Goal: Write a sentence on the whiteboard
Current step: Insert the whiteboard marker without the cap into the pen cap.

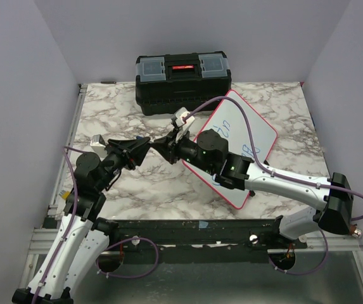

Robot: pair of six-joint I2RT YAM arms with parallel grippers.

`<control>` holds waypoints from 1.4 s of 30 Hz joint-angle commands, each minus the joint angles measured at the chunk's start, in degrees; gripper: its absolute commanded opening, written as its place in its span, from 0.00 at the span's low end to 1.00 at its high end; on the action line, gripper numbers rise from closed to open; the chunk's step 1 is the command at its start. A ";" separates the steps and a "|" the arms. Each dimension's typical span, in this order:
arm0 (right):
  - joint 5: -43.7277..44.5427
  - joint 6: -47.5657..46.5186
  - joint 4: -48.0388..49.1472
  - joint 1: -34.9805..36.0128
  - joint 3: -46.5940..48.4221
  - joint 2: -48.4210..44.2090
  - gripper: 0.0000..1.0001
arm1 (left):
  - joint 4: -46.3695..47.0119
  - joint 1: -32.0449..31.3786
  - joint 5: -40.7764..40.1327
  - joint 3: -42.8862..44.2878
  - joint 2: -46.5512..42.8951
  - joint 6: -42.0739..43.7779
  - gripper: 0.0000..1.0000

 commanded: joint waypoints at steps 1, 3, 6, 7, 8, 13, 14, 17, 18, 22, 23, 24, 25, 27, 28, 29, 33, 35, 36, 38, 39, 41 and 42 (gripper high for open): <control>-2.76 1.32 0.77 0.23 -0.92 -0.96 0.01 | 1.38 0.03 -1.33 -0.18 0.46 0.04 0.26; -3.24 1.50 1.23 0.25 -1.23 -1.22 0.01 | 1.55 0.03 -1.39 -0.22 0.63 0.18 0.20; -3.73 1.66 1.38 0.23 -1.60 -1.56 0.01 | 1.54 0.03 -1.63 -0.09 0.81 0.43 0.01; -3.76 1.80 1.40 0.20 -1.73 -1.65 0.01 | 1.45 -0.01 -1.80 -0.09 0.81 0.54 0.00; -3.85 1.84 1.40 0.27 -1.91 -1.73 0.01 | 1.27 -0.01 -1.88 -0.07 0.74 0.64 0.00; -1.63 3.80 -0.06 0.23 -1.35 -1.93 0.17 | -0.54 -0.06 -2.14 0.21 0.39 1.51 0.00; -1.34 4.11 -0.75 0.25 -1.02 -2.03 0.32 | -0.79 -0.05 -2.33 0.09 0.25 1.56 0.00; -0.08 4.97 -2.08 0.26 -0.59 -2.61 0.81 | -1.25 -0.05 -2.69 -0.23 -0.42 1.69 0.00; 0.33 4.98 -2.40 0.19 -0.67 -3.01 0.96 | -1.45 -0.06 -2.78 -0.33 -0.54 1.78 0.00; 2.72 5.02 -3.97 0.24 -0.77 -4.36 1.00 | -2.66 0.01 -3.61 -0.47 -1.12 2.67 0.00; 3.48 5.02 -4.71 0.23 -0.53 -4.58 1.00 | -3.00 -0.06 -3.81 -0.53 -1.23 2.84 0.00; 4.05 5.07 -5.38 0.27 -0.35 -4.85 1.00 | -3.13 -0.04 -3.92 -0.71 -1.32 2.93 0.00; 4.39 4.99 -5.96 0.19 -0.24 -5.21 1.00 | -3.32 -0.02 -4.09 -0.92 -1.44 3.06 0.00; 5.42 4.93 -7.00 0.26 -0.24 -6.06 1.00 | -3.85 0.00 -4.59 -1.12 -1.49 3.72 0.00; 6.04 5.00 -7.38 0.23 -0.32 -6.51 1.00 | -4.54 0.03 -4.89 -1.15 -1.62 4.20 0.00; 6.57 4.77 -7.81 0.21 -0.46 -7.16 1.00 | -5.76 0.00 -5.50 -0.99 -1.64 4.94 0.00; 10.31 4.82 -11.57 0.21 -0.15 -9.31 1.00 | -9.45 0.05 -7.38 -1.03 -2.17 7.22 0.00; 11.33 4.74 -14.12 0.19 -0.22 -10.61 1.00 | -10.60 0.08 -8.08 -1.23 -2.36 8.60 0.00; 11.74 4.68 -15.15 0.24 -0.24 -11.32 1.00 | -11.61 0.03 -8.36 -0.89 -2.34 9.83 0.00; 12.89 4.84 -17.31 0.23 -0.24 -12.73 1.00 | -15.37 0.03 -8.96 0.82 -1.49 13.08 0.00; 13.57 5.13 -18.14 0.24 -0.39 -13.35 1.00 | -17.46 0.03 -9.50 2.21 -0.90 15.23 0.00; 14.86 5.62 -20.16 0.22 -0.76 -14.71 1.00 | -21.36 -0.01 -10.33 4.40 0.08 18.80 0.00; 15.34 5.97 -21.07 0.19 -0.85 -15.37 1.00 | -22.79 0.03 -10.86 5.12 0.35 20.16 0.00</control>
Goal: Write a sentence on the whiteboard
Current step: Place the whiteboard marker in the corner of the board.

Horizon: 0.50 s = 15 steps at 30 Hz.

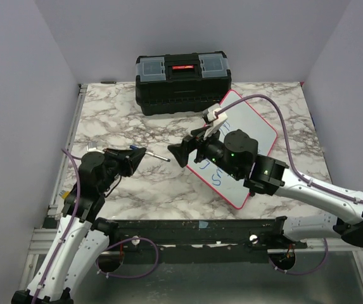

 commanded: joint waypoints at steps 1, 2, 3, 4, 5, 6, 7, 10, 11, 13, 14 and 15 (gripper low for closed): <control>5.19 1.56 -6.99 0.29 -0.18 -3.50 1.00 | -9.54 0.12 -3.56 5.21 1.39 10.62 0.00; 5.68 1.94 -7.90 0.37 -0.28 -4.01 1.00 | -10.33 0.12 -3.95 5.68 1.57 12.28 0.00; 6.32 2.20 -9.02 0.36 -0.44 -4.57 1.00 | -11.41 0.12 -4.43 6.24 1.69 13.71 0.00; 6.96 2.57 -9.99 0.36 -0.57 -5.02 1.00 | -12.11 0.12 -4.84 6.68 2.00 15.83 0.00; 7.58 2.80 -11.07 0.34 -0.78 -5.79 1.00 | -12.96 0.11 -5.02 7.29 2.54 18.02 0.00; 8.36 3.15 -11.93 0.31 -1.10 -6.48 1.00 | -14.24 0.12 -5.31 8.31 3.32 20.54 0.00; 8.96 3.48 -12.73 0.37 -1.42 -7.14 1.00 | -16.02 0.12 -5.85 9.25 4.22 22.78 0.00; 10.96 4.28 -13.92 0.30 -3.07 -9.50 1.00 | -18.74 0.12 -6.47 11.07 6.96 28.79 0.00; 11.41 4.49 -14.10 0.33 -3.62 -10.19 1.00 | -19.00 0.12 -6.62 11.28 7.75 30.40 0.00; 12.25 4.83 -14.52 0.32 -4.51 -11.32 1.00 | -19.39 0.12 -6.21 11.92 9.62 33.48 0.00; 12.64 5.05 -14.85 0.32 -4.83 -11.86 1.00 | -19.73 0.12 -6.10 12.39 10.84 34.91 0.00; 12.95 5.26 -15.11 0.37 -5.10 -12.30 1.00 | -20.01 0.04 -6.27 12.75 11.98 36.66 0.00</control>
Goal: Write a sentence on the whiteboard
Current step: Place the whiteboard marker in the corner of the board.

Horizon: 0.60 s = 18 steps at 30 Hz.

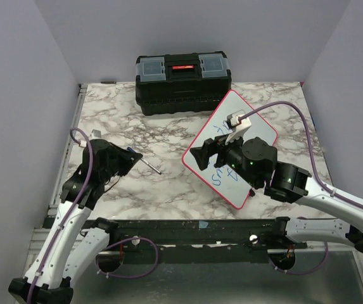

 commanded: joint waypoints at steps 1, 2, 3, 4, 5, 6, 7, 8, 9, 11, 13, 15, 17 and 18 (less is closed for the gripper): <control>4.22 1.73 -3.60 0.36 -1.77 -2.26 1.00 | -4.62 -0.10 -2.19 2.52 4.91 12.04 0.00; 4.52 1.98 -3.93 0.29 -1.99 -2.59 1.00 | -5.44 -0.27 -2.96 2.83 6.53 13.40 0.00; 4.74 2.11 -4.26 0.37 -2.17 -2.80 1.00 | -6.15 -0.53 -3.36 3.12 7.85 14.36 0.00; 5.04 2.45 -4.49 0.34 -2.37 -3.08 1.00 | -6.29 -0.94 -3.37 3.25 9.46 15.55 0.00; 5.31 2.60 -4.73 0.35 -2.64 -3.25 1.00 | -6.17 -1.46 -4.74 3.28 10.83 16.41 0.00; 5.48 3.00 -5.02 0.32 -2.89 -3.47 1.00 | -6.17 -1.95 -4.78 3.43 12.66 17.26 0.00; 5.75 3.31 -5.20 0.33 -3.22 -3.82 1.00 | -6.43 -2.67 -4.72 3.88 14.63 18.06 0.00; 5.96 3.71 -5.45 0.34 -3.52 -4.07 1.00 | -7.07 -3.61 -5.23 4.62 16.91 18.46 0.00; 6.13 4.06 -5.62 0.35 -3.86 -4.48 1.00 | -7.32 -4.69 -6.12 5.11 18.83 18.95 0.00; 6.47 4.80 -6.08 0.32 -4.45 -5.13 1.00 | -7.52 -6.91 -7.51 6.24 23.36 19.70 0.00; 6.84 5.63 -6.73 0.36 -4.92 -5.81 1.00 | -7.20 -8.84 -8.69 7.23 26.84 20.51 0.00; 7.16 6.25 -7.46 0.34 -5.27 -6.54 1.00 | -6.47 -10.38 -9.03 8.27 31.22 21.91 0.00; 7.56 6.67 -8.21 0.33 -5.59 -7.26 1.00 | -6.55 -11.98 -9.81 9.61 35.36 23.11 0.00; 7.88 6.79 -8.51 0.37 -5.67 -7.60 1.00 | -6.55 -12.61 -10.03 10.05 37.13 23.61 0.00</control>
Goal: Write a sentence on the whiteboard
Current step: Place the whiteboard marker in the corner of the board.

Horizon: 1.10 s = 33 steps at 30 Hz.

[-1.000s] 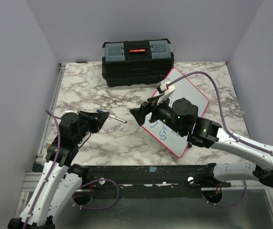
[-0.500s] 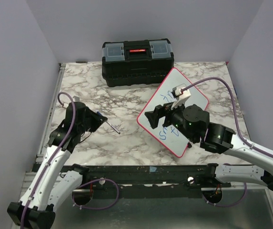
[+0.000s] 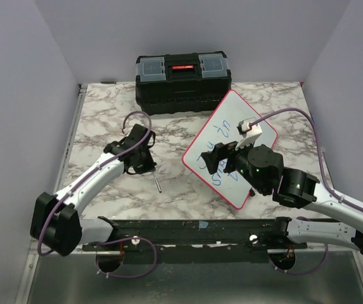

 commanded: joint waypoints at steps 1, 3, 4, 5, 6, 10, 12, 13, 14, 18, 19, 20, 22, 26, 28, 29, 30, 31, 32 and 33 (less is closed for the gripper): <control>3.18 2.03 -3.14 0.37 -0.88 -2.03 1.00 | -0.42 -3.35 -3.91 3.50 8.57 4.56 0.00; 3.54 2.23 -3.78 0.34 -1.02 -2.53 1.00 | -0.31 -4.51 -3.57 4.36 12.34 5.92 0.00; 3.75 2.21 -4.07 0.29 -1.12 -2.71 1.00 | -0.32 -4.98 -3.73 4.73 14.20 6.26 0.00; 3.98 2.38 -4.27 0.32 -1.17 -2.99 1.00 | -0.09 -5.63 -3.87 4.93 15.53 6.59 0.00; 4.15 2.42 -4.40 0.37 -1.34 -3.14 1.00 | 0.17 -6.10 -4.17 4.97 16.94 6.68 0.00; 4.30 2.49 -4.22 0.30 -1.92 -3.56 1.00 | 1.99 -7.35 -5.01 4.51 19.49 7.19 0.00; 4.38 2.25 -3.99 0.36 -1.85 -3.40 1.00 | 2.93 -7.51 -4.86 3.98 19.74 7.39 0.00; 4.37 2.02 -3.90 0.29 -1.72 -3.28 1.00 | 3.28 -7.56 -4.84 3.68 19.67 7.47 0.00; 4.54 1.84 -3.86 0.30 -1.56 -3.12 1.00 | 3.72 -7.59 -4.80 3.45 19.71 7.48 0.00; 4.63 1.13 -3.36 0.37 -1.56 -2.33 1.00 | 4.20 -7.67 -5.01 2.83 19.58 7.39 0.08; 4.66 1.05 -3.20 0.30 -1.64 -2.23 1.00 | 4.39 -7.67 -5.14 2.59 19.29 7.31 0.15; 4.65 0.94 -3.08 0.29 -1.79 -2.06 1.00 | 4.51 -7.64 -5.47 2.28 19.04 7.10 0.21; 4.69 0.86 -2.83 0.31 -2.10 -1.94 1.00 | 4.94 -7.66 -5.65 1.81 18.45 7.00 0.38; 4.69 0.55 -2.63 0.32 -2.56 -1.59 1.00 | 5.07 -7.66 -6.59 1.24 16.87 6.34 0.63; 4.81 0.23 -2.67 0.34 -2.49 -1.53 1.00 | 5.30 -7.67 -6.36 1.17 15.74 6.64 0.66; 4.82 0.07 -2.67 0.36 -2.40 -1.61 1.00 | 5.14 -7.67 -6.33 1.48 15.18 6.87 0.67; 4.94 -0.10 -2.53 0.34 -2.33 -1.67 1.00 | 4.96 -7.67 -6.22 1.74 14.79 7.09 0.68; 5.00 -0.31 -2.46 0.29 -2.36 -1.78 1.00 | 4.91 -7.66 -5.67 2.09 14.14 7.58 0.68; 5.11 -0.54 -2.30 0.31 -2.36 -1.86 1.00 | 4.94 -7.67 -5.27 2.38 13.72 8.18 0.68; 5.13 -0.70 -2.15 0.30 -2.41 -2.01 1.00 | 4.88 -7.69 -4.81 2.70 13.13 8.50 0.69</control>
